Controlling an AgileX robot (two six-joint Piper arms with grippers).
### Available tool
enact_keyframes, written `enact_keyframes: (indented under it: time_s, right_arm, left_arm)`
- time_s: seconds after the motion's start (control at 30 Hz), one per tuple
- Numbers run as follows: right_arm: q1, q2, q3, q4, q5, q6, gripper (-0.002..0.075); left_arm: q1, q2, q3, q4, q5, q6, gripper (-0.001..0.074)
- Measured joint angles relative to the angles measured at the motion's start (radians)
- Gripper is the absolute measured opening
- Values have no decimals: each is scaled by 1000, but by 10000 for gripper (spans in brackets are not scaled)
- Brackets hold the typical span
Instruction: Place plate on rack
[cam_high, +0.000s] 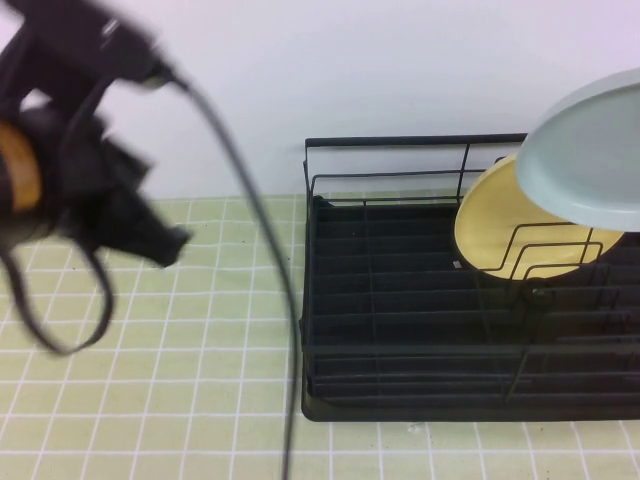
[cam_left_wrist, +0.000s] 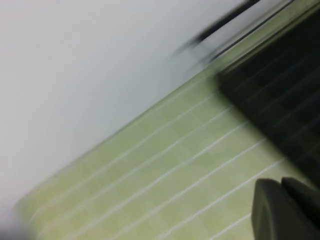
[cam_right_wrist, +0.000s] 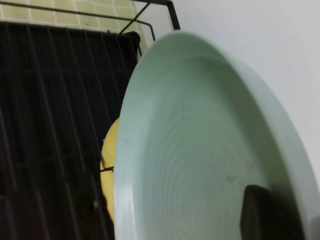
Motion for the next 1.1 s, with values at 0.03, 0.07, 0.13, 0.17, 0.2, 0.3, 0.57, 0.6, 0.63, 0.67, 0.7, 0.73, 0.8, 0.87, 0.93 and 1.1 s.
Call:
enact_keyframes:
  time_s: [0.03, 0.07, 0.13, 0.17, 0.2, 0.3, 0.57, 0.6, 0.63, 0.67, 0.7, 0.73, 0.8, 0.87, 0.93, 1.1]
  right_arm:
    - [2, 15, 0, 10, -6, -23, 99]
    - [9, 29, 0, 11, -20, -44, -3]
    - [18, 59, 0, 7, -45, -100, -3]
    - [24, 75, 0, 13, -61, -136, -3]
    - [33, 88, 0, 14, -78, -157, -3]
    - [59, 128, 0, 13, -91, -189, -3]
    - [78, 204, 0, 14, -156, -189, -3]
    - [78, 209, 0, 11, -160, -189, -3]
    - [78, 211, 0, 9, -160, -189, -3]
    - [78, 216, 0, 9, -160, -189, -3]
    - [78, 218, 0, 7, -160, -189, -3]
    - [78, 222, 0, -3, -162, -189, -3]
    - [78, 230, 0, -36, -179, -189, -3]
    - [78, 240, 0, -72, -184, -189, -3]
    - [78, 248, 2, -97, -187, -189, -3]
    - [78, 274, 2, -102, -199, -189, -3]
  left_arm:
    - [0, -12, 32, 48, 9, -62, 0]
    - [0, -24, 64, 86, 15, -121, 0]
    - [0, -46, 121, 139, 5, -208, 0]
    - [0, -56, 150, 170, -8, -250, 0]
    - [0, -66, 178, 201, -21, -282, 0]
    - [0, -90, 242, 315, -32, -384, 1]
    - [0, -118, 321, 382, -26, -486, 0]
    - [0, -120, 326, 382, -27, -496, 0]
    - [0, -120, 330, 384, -27, -505, 0]
    - [0, -120, 332, 384, -29, -507, 0]
    - [0, -120, 332, 384, -31, -508, 0]
    - [0, -120, 332, 384, -34, -509, 0]
    - [0, -120, 332, 384, -41, -504, 0]
    - [0, -120, 332, 384, -45, -508, 0]
    - [0, -120, 332, 387, -45, -508, 0]
    - [0, -118, 332, 385, -46, -508, 0]
